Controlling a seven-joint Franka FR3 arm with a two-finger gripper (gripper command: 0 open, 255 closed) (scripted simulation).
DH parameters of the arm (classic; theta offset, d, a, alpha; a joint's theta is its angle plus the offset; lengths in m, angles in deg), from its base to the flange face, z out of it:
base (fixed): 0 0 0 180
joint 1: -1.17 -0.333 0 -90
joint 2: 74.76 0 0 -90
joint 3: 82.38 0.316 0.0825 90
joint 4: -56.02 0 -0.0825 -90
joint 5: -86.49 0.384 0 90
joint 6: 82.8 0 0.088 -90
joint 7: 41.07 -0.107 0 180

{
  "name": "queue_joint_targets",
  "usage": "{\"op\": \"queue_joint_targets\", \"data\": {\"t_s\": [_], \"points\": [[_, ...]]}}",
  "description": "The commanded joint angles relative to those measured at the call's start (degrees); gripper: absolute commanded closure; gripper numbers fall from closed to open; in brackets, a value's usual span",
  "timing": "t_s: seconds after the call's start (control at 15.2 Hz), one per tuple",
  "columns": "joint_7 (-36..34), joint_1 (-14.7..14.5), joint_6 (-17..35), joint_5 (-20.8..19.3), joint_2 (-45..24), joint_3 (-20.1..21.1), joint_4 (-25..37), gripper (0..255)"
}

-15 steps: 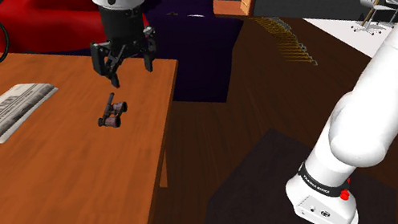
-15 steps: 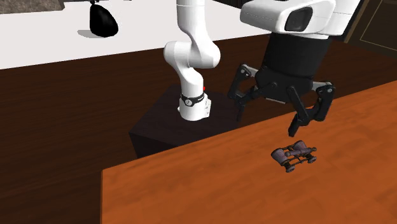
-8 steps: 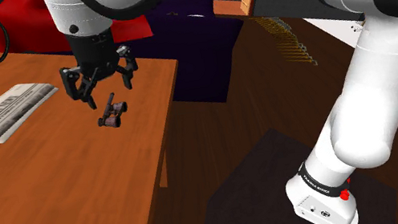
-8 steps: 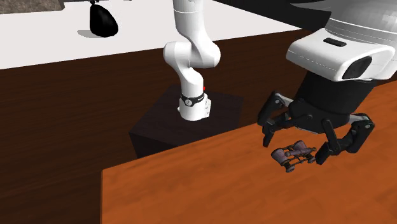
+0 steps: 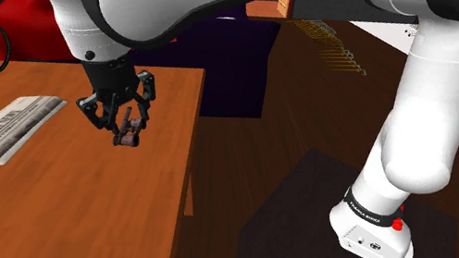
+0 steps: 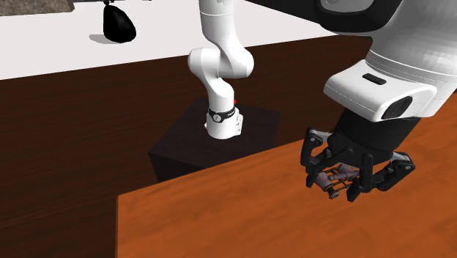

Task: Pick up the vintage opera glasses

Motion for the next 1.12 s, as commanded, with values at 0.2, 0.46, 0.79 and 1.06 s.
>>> {"op": "queue_joint_targets", "data": {"t_s": [0.2,0.46,0.79,1.06], "points": [[-0.04,-0.03,0.06,-0.03,-0.08,0.01,-0.05,255],[0.01,0.04,0.16,0.08,0.11,0.01,-0.3,255],[0.63,-0.15,-3.56,0.38,0.3,0.15,3.32,255],[1.02,-0.4,-6.65,0.42,0.17,0.27,6.54,255]]}}
